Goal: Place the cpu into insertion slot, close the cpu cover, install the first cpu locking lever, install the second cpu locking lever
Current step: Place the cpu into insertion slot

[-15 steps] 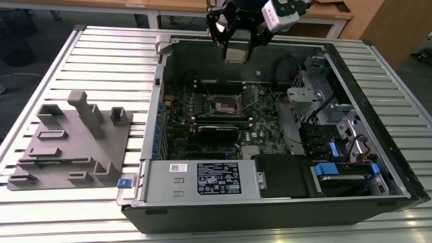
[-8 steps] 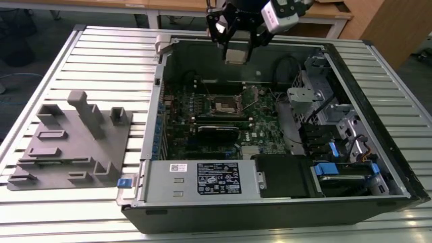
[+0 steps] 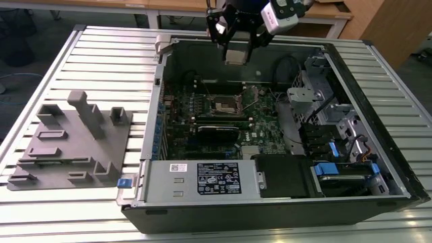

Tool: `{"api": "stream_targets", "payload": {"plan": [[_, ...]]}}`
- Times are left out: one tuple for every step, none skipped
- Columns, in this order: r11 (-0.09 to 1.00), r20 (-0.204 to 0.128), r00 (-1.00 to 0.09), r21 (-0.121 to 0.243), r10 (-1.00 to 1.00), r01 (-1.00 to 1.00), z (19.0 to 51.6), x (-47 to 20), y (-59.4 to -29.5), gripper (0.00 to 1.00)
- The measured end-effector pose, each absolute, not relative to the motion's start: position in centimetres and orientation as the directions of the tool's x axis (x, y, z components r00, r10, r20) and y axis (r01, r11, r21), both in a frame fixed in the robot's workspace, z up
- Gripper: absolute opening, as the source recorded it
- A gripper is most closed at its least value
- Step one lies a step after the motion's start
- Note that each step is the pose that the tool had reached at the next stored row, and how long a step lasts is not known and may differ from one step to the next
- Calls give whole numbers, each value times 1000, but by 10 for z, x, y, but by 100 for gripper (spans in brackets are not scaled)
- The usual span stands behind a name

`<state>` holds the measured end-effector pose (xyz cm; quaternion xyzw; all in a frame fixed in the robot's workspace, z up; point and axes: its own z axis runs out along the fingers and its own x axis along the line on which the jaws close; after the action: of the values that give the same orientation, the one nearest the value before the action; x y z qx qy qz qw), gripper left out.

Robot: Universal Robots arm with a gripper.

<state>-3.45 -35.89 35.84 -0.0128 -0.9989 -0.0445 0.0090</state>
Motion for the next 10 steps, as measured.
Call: {"api": "stream_targets", "payload": {"plan": [[996,19,-1000,89,25,26,358,-35,-359,54],[996,18,-1000,89,25,26,357,-35,-359,54],[996,16,-1000,89,25,26,356,-35,-359,54],[996,13,-1000,89,25,26,355,-35,-359,54],[996,11,-1000,89,25,26,353,-35,-359,54],[996,10,-1000,89,25,25,352,-35,-359,54],[996,9,-1000,89,25,25,352,-35,-359,54],[996,9,-1000,88,25,25,352,-35,-359,54],[996,9,-1000,88,25,25,352,-35,-359,54],[996,9,-1000,88,25,26,352,-35,-359,54]]}}
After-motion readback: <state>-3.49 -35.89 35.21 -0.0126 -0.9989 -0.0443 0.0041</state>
